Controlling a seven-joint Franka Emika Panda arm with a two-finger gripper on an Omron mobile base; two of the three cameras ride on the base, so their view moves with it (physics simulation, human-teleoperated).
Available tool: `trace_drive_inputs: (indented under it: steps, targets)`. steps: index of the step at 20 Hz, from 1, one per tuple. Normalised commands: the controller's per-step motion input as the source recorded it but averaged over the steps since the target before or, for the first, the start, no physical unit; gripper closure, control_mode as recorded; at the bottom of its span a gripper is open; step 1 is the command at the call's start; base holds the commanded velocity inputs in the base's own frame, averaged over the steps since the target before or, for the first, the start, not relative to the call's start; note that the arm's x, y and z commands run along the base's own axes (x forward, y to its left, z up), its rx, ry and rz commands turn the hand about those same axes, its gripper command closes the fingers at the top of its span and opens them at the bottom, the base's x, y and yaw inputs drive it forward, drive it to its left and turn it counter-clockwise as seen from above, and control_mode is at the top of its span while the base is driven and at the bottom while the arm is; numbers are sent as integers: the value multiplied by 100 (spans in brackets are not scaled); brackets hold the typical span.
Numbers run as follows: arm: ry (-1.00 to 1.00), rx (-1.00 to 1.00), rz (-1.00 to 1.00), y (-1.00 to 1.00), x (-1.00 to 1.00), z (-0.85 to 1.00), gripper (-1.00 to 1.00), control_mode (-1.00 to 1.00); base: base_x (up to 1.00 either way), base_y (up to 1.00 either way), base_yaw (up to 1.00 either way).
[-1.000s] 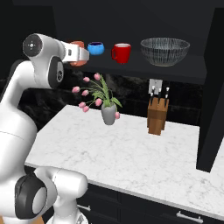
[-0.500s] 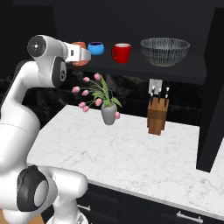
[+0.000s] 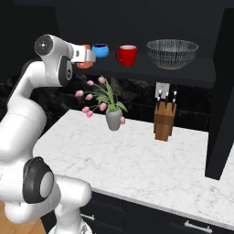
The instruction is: Gather all objects into one cabinet and sort the glasses and bowls to opposite sides.
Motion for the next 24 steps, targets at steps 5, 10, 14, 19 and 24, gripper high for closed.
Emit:
trace_drive_inputs:
  steps: [5,10,14,19,24]
  targets:
    - [3,0,0,7,37,-9,100,-100,0,0,0]
    - [0,0,0,0,31,-1,100,-100,0,0,0]
    - [0,0,0,0,15,-2,100,-100,0,0,0]
    - [0,0,0,0,5,-3,100,-100,0,0,0]
    - [0,0,0,2,20,-10,100,-100,0,0,0]
